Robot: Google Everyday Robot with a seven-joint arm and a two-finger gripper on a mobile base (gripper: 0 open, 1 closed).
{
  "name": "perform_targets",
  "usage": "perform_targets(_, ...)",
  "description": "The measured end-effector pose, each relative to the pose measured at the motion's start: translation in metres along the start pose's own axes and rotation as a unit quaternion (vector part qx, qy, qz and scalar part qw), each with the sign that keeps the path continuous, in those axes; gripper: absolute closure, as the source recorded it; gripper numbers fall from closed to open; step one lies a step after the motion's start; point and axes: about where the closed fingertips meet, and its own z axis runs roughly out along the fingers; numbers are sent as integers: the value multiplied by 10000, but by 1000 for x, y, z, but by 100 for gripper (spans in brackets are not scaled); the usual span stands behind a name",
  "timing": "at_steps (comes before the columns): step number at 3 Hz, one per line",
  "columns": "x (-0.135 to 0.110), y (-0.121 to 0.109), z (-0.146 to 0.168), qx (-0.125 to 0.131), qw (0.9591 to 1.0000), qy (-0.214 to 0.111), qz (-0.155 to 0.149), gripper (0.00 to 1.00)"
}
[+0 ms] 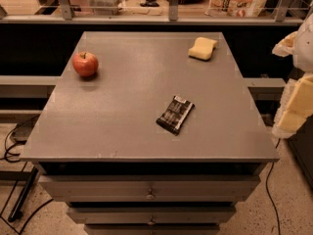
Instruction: Move sponge near apple
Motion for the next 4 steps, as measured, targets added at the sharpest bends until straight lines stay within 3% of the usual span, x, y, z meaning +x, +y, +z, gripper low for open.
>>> perform_targets(2,-1,-1,-2,69,9999,-95,-29,0)
perform_targets(3,1,-13,3,220,9981,-508,256,0)
perform_targets(4,-12,-53,10,694,9869,-1330,600,0)
